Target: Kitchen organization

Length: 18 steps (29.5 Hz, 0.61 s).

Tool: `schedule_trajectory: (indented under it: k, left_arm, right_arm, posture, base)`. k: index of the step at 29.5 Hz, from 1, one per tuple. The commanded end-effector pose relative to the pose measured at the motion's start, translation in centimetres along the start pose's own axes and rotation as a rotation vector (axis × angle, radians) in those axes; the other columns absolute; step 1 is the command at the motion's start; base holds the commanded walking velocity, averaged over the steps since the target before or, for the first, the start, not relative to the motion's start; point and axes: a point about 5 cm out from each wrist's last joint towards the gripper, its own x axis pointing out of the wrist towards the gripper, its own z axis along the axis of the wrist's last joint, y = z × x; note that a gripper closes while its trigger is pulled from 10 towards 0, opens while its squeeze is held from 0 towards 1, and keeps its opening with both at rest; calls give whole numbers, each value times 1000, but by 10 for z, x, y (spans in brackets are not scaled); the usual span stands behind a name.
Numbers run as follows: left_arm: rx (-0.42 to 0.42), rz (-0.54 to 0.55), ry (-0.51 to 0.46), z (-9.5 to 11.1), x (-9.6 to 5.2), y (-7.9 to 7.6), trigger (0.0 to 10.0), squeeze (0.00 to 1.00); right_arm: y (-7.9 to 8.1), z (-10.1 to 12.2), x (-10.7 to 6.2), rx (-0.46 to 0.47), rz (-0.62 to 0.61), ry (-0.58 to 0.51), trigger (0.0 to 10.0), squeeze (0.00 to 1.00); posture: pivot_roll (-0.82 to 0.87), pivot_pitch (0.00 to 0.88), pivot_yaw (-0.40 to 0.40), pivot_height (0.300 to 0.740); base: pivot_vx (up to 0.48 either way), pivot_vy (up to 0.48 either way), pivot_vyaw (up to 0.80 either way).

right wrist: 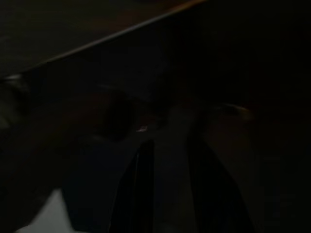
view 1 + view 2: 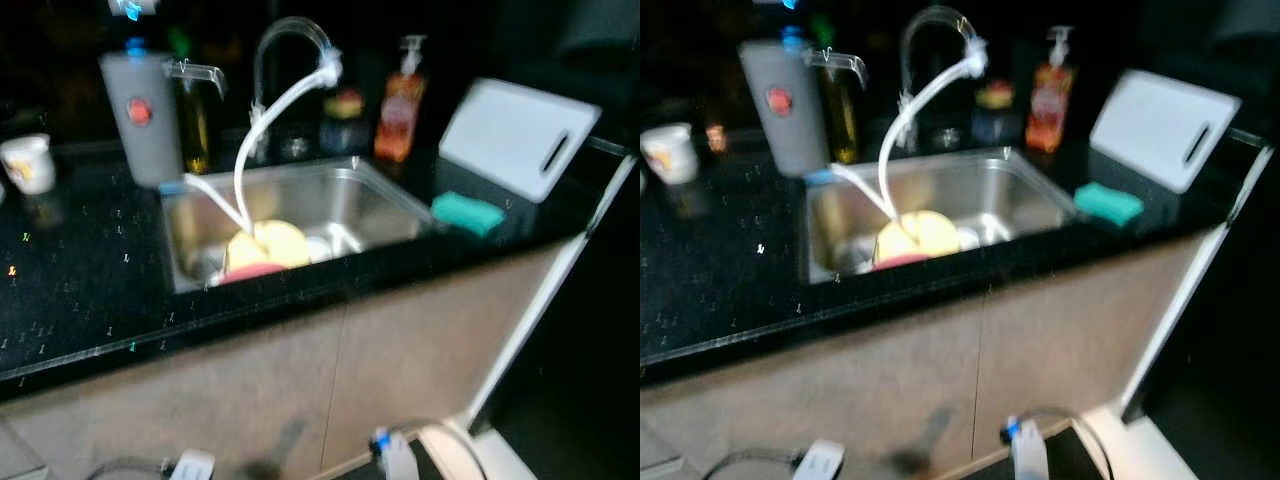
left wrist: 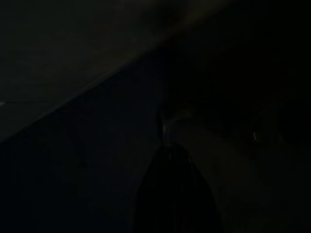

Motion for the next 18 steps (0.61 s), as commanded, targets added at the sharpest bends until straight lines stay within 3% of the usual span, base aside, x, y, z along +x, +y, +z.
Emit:
schedule_trajectory:
  k: [1,6,11,16,18]
  left_arm:
    - [-29,33,-39,0,1,1,10000,0]
    - [-117,76,-85,-6,5,4,10000,0]
    - [-37,103,-105,-6,8,3,10000,0]
    - [-47,102,-129,-1,10,0,10000,0]
    - [-9,64,-136,2,12,-5,10000,0]
  right_arm:
    - [-5,1,0,6,-47,-44,10000,0]
    - [-11,-11,1,26,-97,-64,10000,0]
    - [-15,-20,1,-30,-128,-92,10000,0]
    - [-21,-15,-2,18,-208,-182,10000,0]
    - [-24,-14,-3,38,-230,-213,10000,0]
  posture:
    - [34,63,-59,740]
    - [39,61,-61,740]
    - [40,56,-56,740]
    - [43,55,-55,740]
    - [47,50,-40,740]
  base:
    - [0,0,0]
    - [0,0,0]
    - [0,0,0]
    - [0,0,0]
    - [0,0,0]
